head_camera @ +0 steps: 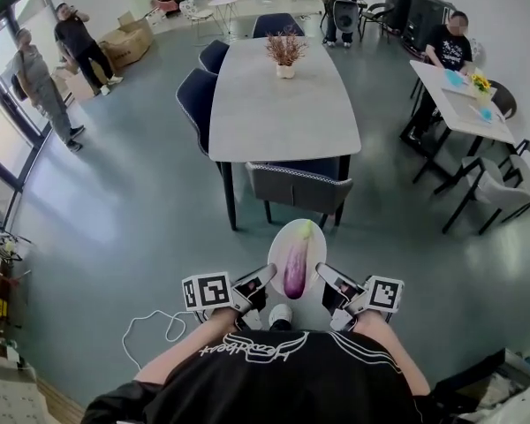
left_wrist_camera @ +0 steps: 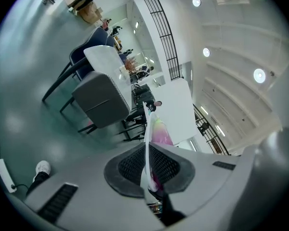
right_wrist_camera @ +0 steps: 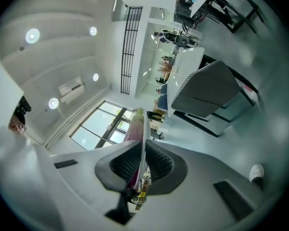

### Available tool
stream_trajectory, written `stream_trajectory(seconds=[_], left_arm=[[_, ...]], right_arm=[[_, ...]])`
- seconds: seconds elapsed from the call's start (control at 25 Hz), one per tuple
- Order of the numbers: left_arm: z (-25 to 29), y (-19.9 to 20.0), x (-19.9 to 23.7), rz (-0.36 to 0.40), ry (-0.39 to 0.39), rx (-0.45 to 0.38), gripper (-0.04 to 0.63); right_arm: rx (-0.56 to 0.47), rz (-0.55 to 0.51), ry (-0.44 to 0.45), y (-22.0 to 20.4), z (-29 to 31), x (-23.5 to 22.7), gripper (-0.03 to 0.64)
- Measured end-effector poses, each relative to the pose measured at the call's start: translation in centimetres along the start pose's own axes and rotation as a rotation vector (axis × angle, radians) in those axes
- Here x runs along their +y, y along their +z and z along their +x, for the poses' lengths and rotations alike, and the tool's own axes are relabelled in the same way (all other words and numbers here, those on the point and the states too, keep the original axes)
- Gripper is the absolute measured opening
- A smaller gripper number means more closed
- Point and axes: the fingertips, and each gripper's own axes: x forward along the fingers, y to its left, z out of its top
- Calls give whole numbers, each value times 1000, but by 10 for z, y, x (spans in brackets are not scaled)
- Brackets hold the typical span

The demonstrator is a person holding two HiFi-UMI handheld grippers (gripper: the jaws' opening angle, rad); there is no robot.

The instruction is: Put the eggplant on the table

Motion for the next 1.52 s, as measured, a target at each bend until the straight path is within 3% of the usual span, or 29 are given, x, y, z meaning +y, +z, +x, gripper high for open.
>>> stream_trajectory(seconds=[0.28,0.6,1.52], left_arm=[[41,78,12,37,-38,27,25],[52,147,32,38,-56,6,26],[62,194,71,-8,-40,-36,25]], right_arm=[[-40,-29,-13,62,54,-16,18],[-37,-48,-17,100,117,-24,19],[54,-57,-51,121,173,-54,20]])
